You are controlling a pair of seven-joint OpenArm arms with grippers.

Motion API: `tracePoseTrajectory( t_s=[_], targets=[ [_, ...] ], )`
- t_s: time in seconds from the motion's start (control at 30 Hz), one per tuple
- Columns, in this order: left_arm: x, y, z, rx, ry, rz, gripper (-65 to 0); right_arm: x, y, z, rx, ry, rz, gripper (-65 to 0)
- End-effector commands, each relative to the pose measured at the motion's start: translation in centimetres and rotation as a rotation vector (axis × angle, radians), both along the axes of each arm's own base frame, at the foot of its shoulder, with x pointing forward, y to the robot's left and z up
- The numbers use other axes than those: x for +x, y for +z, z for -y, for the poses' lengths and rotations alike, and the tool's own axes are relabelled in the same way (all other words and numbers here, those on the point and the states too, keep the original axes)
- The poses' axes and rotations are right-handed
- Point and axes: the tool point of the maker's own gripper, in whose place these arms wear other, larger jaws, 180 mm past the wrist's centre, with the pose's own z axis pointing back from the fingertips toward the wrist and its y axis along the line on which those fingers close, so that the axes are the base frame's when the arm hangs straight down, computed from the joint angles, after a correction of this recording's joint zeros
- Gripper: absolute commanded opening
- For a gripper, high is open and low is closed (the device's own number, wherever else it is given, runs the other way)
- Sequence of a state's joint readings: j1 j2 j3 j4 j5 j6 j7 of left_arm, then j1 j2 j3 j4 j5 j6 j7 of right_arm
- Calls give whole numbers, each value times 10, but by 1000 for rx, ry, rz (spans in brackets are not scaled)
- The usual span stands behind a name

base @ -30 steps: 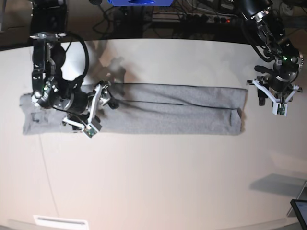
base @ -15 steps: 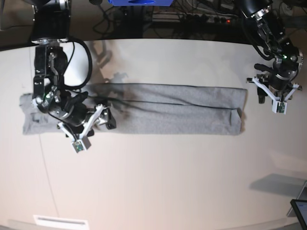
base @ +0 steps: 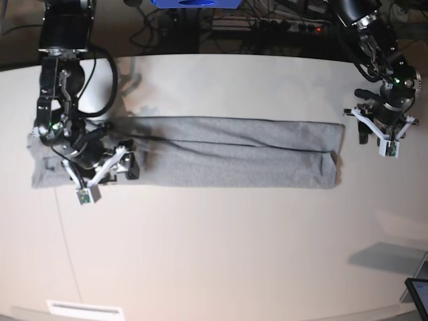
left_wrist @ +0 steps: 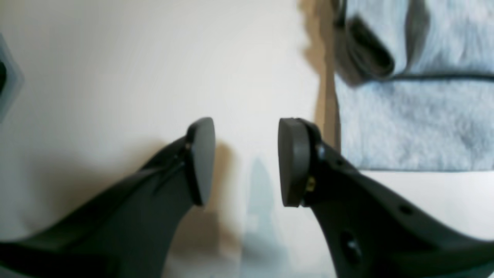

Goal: Fold the T-shirt properly
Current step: 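Move the right gripper over the strip's printed end, left gripper held back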

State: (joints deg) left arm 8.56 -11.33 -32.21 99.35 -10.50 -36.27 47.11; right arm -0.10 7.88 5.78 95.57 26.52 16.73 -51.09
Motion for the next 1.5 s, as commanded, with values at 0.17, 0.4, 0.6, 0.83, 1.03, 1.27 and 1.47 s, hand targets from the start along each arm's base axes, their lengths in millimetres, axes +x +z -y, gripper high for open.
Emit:
tracePoseTrajectory(
  t_s=[0.17, 0.4, 0.6, 0.83, 1.03, 1.27, 1.47],
  targets=[
    [12, 17, -3, 15, -11, 58, -385, 0, 7, 0, 17, -9, 35, -196],
    [12, 18, -5, 23, -10, 55, -385, -10, -33, 4, 46, -43, -47, -196],
    [10, 13, -10, 20, -2, 41, -381, -20, -57, 7, 64, -72, -86, -196],
    [25, -4, -9, -102, -13, 12, -378, -27, -71, 8, 68, -80, -125, -196],
    [28, 8, -15, -298, 38, 81, -376, -29, -72, 15, 50, -79, -127, -196],
    [9, -5, -36, -428, 156, 39, -227, -29, -71, 16, 49, -79, -126, -196],
    [6, -11, -41, -447, 175, 24, -185, -29, -71, 16, 49, -79, -126, -196]
  ],
)
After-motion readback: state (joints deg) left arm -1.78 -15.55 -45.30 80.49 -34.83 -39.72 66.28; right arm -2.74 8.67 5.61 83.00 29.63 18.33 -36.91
